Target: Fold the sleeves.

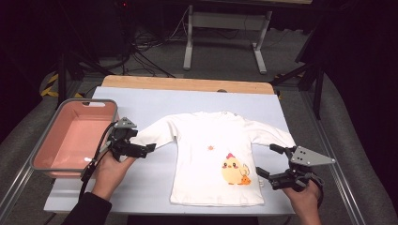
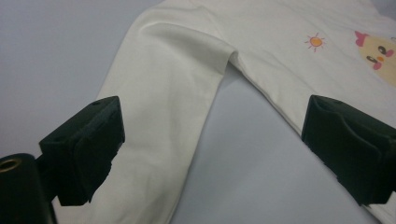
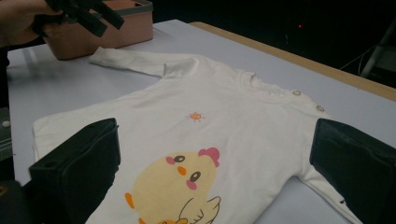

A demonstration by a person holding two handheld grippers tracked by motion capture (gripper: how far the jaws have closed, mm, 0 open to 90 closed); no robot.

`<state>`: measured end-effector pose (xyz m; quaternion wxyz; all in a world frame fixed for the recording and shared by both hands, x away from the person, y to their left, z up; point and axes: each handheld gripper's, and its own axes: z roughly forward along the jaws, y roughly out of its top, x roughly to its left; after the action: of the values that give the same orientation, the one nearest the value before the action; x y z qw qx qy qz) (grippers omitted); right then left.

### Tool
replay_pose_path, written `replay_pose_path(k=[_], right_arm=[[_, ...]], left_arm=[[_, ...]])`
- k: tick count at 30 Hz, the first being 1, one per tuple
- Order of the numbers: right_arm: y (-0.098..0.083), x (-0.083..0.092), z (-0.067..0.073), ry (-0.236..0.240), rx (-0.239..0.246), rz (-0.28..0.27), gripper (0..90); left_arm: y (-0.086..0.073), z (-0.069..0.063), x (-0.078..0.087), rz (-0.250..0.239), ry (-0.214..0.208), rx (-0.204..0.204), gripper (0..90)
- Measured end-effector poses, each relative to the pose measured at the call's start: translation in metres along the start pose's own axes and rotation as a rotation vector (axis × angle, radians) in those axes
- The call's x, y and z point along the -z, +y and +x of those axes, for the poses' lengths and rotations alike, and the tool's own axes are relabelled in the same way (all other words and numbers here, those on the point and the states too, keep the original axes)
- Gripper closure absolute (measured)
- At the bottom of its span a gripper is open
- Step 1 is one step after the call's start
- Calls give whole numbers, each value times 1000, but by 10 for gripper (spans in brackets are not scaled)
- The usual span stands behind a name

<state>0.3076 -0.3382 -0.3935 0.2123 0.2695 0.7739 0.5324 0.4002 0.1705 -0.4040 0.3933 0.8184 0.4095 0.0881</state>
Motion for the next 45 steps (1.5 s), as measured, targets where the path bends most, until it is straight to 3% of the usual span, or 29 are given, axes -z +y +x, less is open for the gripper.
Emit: replay_pose_path(k=[2, 5, 9, 11, 15, 17, 19, 23, 25, 31, 33, 36, 45], right_arm=[[0, 0, 0, 13, -6, -2, 2], [1, 1, 0, 23, -3, -9, 1], [2, 1, 1, 26, 19, -9, 16], [2, 1, 2, 31, 29, -7, 19], [3, 0, 3, 47, 32, -4, 18], [3, 0, 3, 50, 34, -6, 18], [4, -1, 4, 55, 38, -4, 18], [4, -1, 5, 58, 45, -3, 19], [4, -2, 5, 61, 43, -4, 19], [4, -1, 5, 66, 50, -4, 28], [4, -2, 5, 73, 50, -6, 30], [4, -2, 5, 83, 49, -6, 30], [4, -3, 6, 95, 51, -7, 29]], left_arm=[[2, 1, -4, 22, 22, -2, 4], [4, 2, -8, 56, 2, 5, 3], [6, 3, -11, 89, 17, 10, 3], [8, 4, -14, 103, 63, 24, 3], [12, 6, -25, 159, 111, 58, 5], [12, 6, -27, 166, 120, 58, 52], [15, 6, -33, 178, 161, 53, 72], [17, 6, -40, 206, 162, 54, 115], [17, 7, -46, 224, 184, 60, 140], [17, 13, -54, 249, 198, 92, 202], [17, 15, -55, 250, 203, 105, 281], [17, 18, -57, 267, 220, 113, 324], [15, 18, -64, 315, 258, 99, 356]])
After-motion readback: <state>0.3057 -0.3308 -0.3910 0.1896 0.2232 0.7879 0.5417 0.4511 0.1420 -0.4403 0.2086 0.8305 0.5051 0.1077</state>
